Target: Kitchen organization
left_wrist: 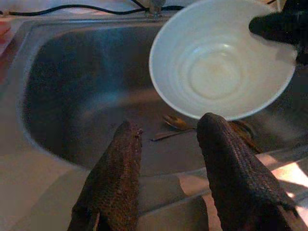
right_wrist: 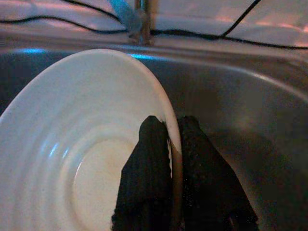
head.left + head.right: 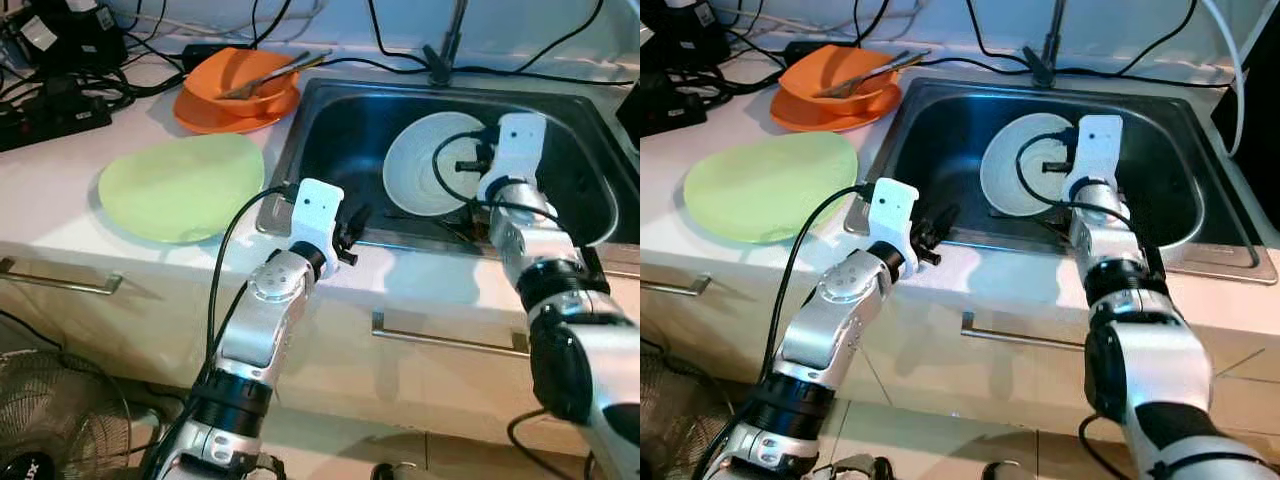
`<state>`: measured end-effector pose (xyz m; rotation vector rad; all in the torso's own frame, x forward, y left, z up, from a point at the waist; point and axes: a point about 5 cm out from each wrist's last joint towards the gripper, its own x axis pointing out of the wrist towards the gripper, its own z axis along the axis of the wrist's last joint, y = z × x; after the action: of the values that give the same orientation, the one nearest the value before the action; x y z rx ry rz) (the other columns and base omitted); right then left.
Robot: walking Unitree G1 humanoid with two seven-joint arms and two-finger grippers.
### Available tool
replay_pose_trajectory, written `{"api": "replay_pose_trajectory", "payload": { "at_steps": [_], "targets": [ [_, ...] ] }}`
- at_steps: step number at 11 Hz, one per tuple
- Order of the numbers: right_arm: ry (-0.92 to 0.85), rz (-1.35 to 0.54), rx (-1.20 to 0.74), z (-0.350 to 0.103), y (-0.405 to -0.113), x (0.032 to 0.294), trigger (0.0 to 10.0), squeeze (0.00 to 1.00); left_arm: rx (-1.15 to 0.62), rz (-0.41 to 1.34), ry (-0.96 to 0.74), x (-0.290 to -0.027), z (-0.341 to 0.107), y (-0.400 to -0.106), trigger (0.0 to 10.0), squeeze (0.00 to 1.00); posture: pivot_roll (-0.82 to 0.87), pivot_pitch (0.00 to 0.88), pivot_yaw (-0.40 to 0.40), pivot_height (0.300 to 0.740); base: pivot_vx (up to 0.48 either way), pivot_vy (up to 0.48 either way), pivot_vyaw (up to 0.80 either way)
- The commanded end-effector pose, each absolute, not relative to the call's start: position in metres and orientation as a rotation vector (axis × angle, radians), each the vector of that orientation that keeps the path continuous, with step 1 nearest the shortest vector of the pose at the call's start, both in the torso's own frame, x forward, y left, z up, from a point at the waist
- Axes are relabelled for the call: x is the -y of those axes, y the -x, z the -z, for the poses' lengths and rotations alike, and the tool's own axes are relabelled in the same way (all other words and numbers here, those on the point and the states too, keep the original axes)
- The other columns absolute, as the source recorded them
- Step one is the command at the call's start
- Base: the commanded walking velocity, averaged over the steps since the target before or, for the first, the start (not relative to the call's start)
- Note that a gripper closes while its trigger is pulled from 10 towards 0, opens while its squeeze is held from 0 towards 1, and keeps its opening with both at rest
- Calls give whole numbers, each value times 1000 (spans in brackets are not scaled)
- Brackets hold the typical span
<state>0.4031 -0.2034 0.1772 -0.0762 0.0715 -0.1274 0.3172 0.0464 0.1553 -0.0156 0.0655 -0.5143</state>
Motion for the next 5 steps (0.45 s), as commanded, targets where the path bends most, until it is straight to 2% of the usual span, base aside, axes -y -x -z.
{"api": "replay_pose_trajectory", "payload": {
  "at_steps": [1,5],
  "targets": [
    [102,116,-62,-185,-406,202,10000,0,-86,518,14,-46,-153,-314,10000,0,66,67,21,740,0,0,0],
    [156,103,-165,-169,-404,201,10000,0,-97,489,-1,-50,-153,-307,10000,0,109,105,1,740,0,0,0]
  ]
}}
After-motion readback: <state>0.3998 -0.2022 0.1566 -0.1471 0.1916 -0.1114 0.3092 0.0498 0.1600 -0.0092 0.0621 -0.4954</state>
